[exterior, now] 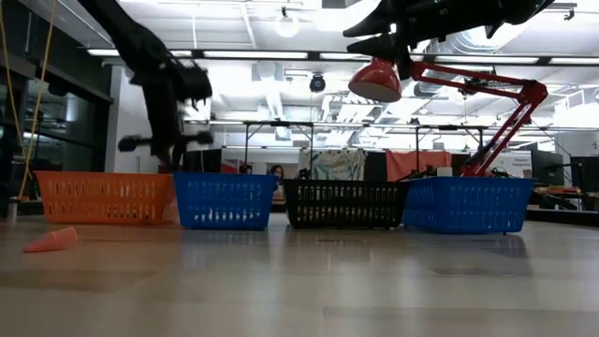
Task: Sort crayons
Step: Put the blue crayon into the orange bin
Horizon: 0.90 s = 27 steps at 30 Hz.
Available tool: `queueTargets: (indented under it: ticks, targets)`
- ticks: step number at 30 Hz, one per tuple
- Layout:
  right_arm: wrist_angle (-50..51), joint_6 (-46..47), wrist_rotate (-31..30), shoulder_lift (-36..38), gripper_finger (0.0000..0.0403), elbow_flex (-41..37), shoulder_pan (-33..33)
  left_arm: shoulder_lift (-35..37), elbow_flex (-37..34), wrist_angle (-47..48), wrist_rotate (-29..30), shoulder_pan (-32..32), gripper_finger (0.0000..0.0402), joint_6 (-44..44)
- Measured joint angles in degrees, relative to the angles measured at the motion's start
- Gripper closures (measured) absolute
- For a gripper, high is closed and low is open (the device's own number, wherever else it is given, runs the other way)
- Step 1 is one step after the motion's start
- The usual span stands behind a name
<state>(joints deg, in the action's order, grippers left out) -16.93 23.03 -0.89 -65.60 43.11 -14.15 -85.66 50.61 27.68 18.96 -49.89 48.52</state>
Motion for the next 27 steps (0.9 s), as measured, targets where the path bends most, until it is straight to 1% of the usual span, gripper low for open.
queueTargets:
  ticks: [4, 7, 9, 12, 15, 19, 23, 27]
  targets:
    - [0.00, -0.93, 0.00, 0.00, 0.0281, 0.00, 0.00, 7.20, 0.05, -2.96, -1.13, 1.97, 0.0400, -4.64]
    - [0.00, -0.98, 0.00, 0.00, 0.0281, 0.00, 0.00, 11.64, 0.09, -3.45, -0.98, 3.42, 0.0400, -5.21]
    - [0.00, -0.98, 0.00, 0.00, 0.0281, 0.00, 0.00, 13.43, 0.11, -3.64, -0.67, 3.88, 0.0400, -5.25]
    - [0.00, -1.00, 0.00, 0.00, 0.0281, 0.00, 0.00, 13.44, 0.11, -3.48, -0.58, 4.20, 0.0401, -5.26]
    - [0.00, -1.01, 0.00, 0.00, 0.0281, 0.00, -0.08, 11.12, -0.04, -3.89, -1.79, 5.11, 0.0401, -5.09]
    - [0.01, -1.00, -0.18, 0.00, 0.0281, 0.00, -0.11, 5.02, 0.01, -4.63, -2.58, 6.90, 0.0401, -3.20]
    - [0.02, -0.87, -0.39, 0.00, 0.0281, 0.00, -0.11, -2.64, 2.48, -4.71, -3.87, 7.22, 0.0401, -4.46]
    - [0.06, 0.28, -0.39, 0.00, 0.0281, 0.00, -0.11, -9.54, 6.37, -2.45, -3.37, 6.36, 0.0393, -6.67]
